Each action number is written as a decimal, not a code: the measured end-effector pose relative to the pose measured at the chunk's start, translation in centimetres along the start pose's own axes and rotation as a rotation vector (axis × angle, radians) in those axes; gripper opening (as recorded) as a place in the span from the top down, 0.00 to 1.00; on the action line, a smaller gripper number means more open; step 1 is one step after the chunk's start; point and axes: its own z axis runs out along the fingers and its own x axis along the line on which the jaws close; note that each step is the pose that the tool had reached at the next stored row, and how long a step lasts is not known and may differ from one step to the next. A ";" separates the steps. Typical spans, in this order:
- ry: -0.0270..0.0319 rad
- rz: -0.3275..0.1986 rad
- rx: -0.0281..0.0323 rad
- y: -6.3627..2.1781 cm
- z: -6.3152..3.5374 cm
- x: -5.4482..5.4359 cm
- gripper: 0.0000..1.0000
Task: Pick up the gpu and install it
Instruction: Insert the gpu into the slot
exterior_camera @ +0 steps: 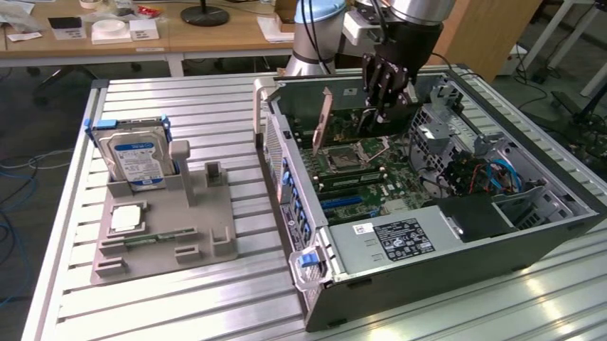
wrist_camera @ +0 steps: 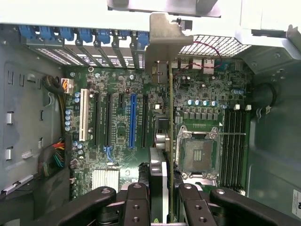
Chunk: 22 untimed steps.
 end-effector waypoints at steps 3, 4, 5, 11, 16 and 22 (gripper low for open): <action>0.0000 0.000 0.0000 0.00 0.00 0.0 0.72; 0.0000 0.000 0.0000 0.00 0.00 0.0 0.72; 0.0000 0.000 0.0000 0.00 0.00 0.0 0.72; 0.0001 0.000 0.0057 0.00 0.25 0.0 0.72; 0.0013 -0.001 0.0336 0.01 0.64 0.0 0.72; 0.0021 -0.002 0.0792 0.19 1.23 0.0 0.72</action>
